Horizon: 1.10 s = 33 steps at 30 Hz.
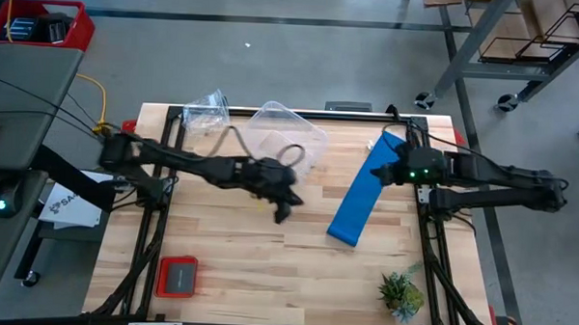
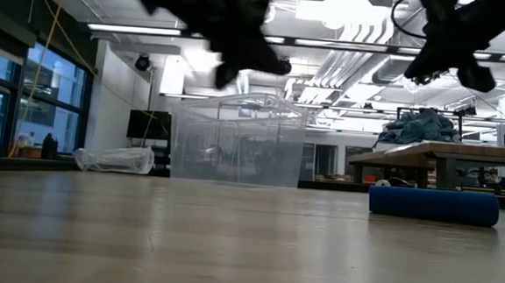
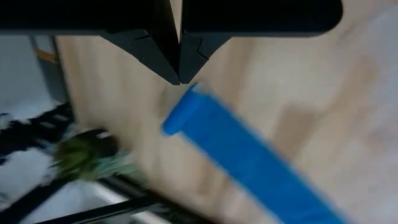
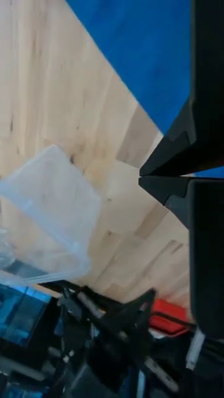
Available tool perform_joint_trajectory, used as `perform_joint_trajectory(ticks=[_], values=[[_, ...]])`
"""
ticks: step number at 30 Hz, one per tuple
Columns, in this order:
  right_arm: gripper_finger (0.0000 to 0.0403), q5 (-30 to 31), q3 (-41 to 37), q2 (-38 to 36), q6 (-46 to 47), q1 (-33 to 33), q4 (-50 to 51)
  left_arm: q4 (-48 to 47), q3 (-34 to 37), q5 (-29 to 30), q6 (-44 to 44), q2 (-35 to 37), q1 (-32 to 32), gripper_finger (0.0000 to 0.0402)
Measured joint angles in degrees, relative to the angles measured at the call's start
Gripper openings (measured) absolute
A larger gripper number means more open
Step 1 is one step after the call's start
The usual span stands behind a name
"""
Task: Roll bandage
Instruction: Roll the blue bandage
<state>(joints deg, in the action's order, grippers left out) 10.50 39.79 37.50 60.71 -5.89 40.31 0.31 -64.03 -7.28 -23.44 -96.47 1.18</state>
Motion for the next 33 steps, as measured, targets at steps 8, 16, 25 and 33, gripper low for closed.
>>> perform_joint_trajectory(ticks=[8,16,25,33], values=[[0.0,4.4,0.0,1.5,9.1,0.4,13.9,-0.5,-19.4,1.7,-7.1,-20.6,3.6,0.0],[0.0,9.1,-2.9,7.7,15.4,-5.5,15.2,-0.9,-35.9,7.7,-16.2,-37.0,4.1,0.0],[0.0,1.5,-6.3,15.7,-2.2,-22.1,8.1,-12.6,-52.9,4.4,-15.1,-48.3,3.3,0.0],[0.0,-8.2,-6.3,24.6,-16.3,-37.6,-3.1,-21.1,-53.5,7.0,-12.4,-48.7,3.7,0.0]])
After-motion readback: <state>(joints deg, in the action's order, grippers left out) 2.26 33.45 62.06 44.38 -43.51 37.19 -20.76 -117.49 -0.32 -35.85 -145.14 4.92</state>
